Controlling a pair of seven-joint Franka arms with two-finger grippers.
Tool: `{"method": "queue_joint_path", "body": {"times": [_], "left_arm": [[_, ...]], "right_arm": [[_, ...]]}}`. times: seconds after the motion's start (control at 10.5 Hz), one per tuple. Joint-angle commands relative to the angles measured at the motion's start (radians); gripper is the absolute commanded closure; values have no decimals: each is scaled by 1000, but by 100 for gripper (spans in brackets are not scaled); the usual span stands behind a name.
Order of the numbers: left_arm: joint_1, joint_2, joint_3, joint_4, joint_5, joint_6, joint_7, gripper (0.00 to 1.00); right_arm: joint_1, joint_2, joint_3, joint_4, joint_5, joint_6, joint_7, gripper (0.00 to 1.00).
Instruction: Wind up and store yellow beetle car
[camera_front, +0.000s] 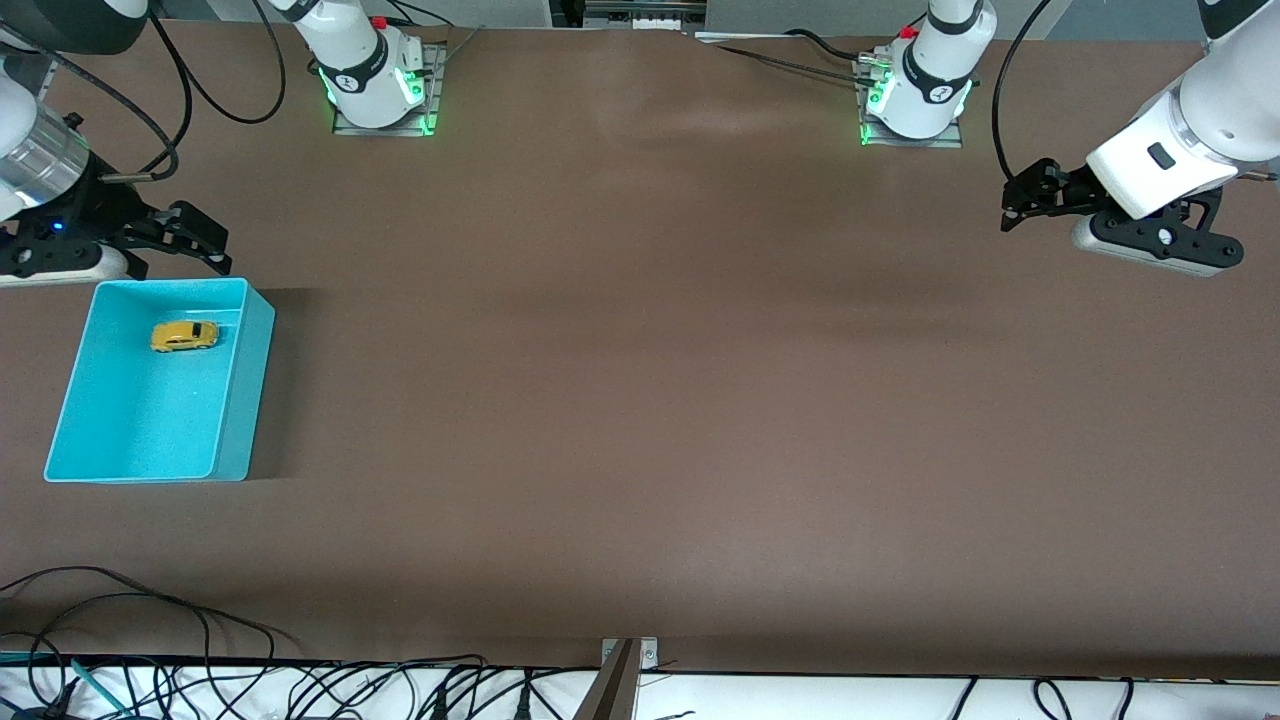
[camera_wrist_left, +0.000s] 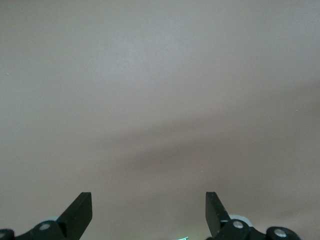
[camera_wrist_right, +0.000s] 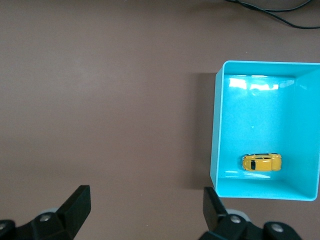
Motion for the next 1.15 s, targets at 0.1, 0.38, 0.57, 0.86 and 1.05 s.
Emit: {"method": "queue_joint_path", "body": {"times": [0.1, 0.38, 0.57, 0.86, 1.05], "left_arm": [[-4, 5, 3, 25, -12, -23, -11, 0], [-4, 5, 1, 25, -12, -23, -11, 0], [-4, 5, 1, 25, -12, -23, -11, 0], [-4, 5, 3, 25, -12, -23, -11, 0], [-4, 5, 3, 25, -14, -23, -11, 0]], "right_arm": [[37, 6, -11, 60, -38, -73, 96, 0], [36, -4, -9, 58, -36, -142, 99, 0], [36, -56, -12, 51, -33, -200, 98, 0], [34, -67, -14, 55, -26, -236, 131, 0], [33, -62, -30, 61, -26, -243, 167, 0]]}}
